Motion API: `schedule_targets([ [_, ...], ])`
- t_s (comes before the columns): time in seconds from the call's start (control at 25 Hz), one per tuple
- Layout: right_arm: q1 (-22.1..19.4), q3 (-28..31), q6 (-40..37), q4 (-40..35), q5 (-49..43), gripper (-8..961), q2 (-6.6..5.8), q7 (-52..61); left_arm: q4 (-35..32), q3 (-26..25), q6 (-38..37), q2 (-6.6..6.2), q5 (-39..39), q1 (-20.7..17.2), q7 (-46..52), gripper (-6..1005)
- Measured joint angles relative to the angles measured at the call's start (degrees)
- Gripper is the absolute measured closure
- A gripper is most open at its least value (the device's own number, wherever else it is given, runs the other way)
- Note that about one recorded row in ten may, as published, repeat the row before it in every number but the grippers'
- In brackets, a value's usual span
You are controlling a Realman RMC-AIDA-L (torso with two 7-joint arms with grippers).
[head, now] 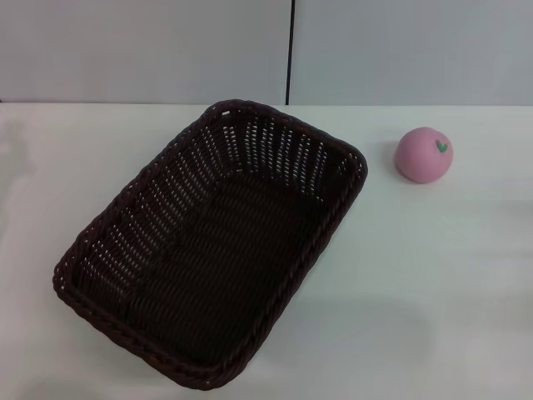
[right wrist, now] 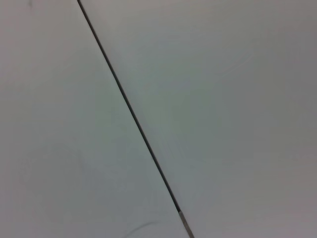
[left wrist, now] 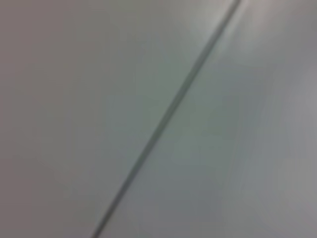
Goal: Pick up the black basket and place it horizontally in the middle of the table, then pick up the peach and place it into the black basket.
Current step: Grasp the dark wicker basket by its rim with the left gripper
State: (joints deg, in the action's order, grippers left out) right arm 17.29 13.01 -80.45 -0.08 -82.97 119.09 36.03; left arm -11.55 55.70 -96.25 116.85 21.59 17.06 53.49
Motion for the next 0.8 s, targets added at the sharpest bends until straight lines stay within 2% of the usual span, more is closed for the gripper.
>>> schedule_targets([
  [0.2, 0.0, 0.0, 0.4, 0.0, 0.0, 350, 0.0, 0.0, -3.6, 0.0, 0.0, -1.54, 9.0, -0.2, 0.1, 931],
  [0.24, 0.1, 0.0, 0.5, 0.0, 0.0, 350, 0.0, 0.0, -6.1, 0.0, 0.1, -2.37, 14.1, -0.2, 0.4, 906],
  [0.28, 0.1, 0.0, 0.7, 0.0, 0.0, 350, 0.0, 0.0, -6.4, 0.0, 0.1, -2.51, 14.9, -0.2, 0.5, 881],
  [0.36, 0.1, 0.0, 0.8, 0.0, 0.0, 350, 0.0, 0.0, -9.6, -0.1, 0.6, -3.82, 21.7, 0.1, 2.8, 831],
  [0.52, 0.3, 0.0, 1.1, 0.0, 0.0, 350, 0.0, 0.0, -15.7, -0.3, 4.4, -6.07, 32.7, 0.9, 13.0, 730],
  [0.68, 0.3, 0.0, 1.8, 0.0, 0.0, 350, 0.0, 0.0, -22.6, -0.5, 7.4, -8.0, 44.1, 1.6, 24.0, 538],
  [0.72, 0.3, 0.0, 1.8, 0.0, 0.0, 350, 0.0, 0.0, -25.3, -0.7, 7.7, -8.82, 49.4, 2.1, 28.9, 490],
  [0.8, 0.3, 0.0, 2.0, 0.0, 0.0, 350, 0.0, 0.0, -28.1, -1.3, 7.6, -9.63, 55.6, 3.1, 34.2, 414],
])
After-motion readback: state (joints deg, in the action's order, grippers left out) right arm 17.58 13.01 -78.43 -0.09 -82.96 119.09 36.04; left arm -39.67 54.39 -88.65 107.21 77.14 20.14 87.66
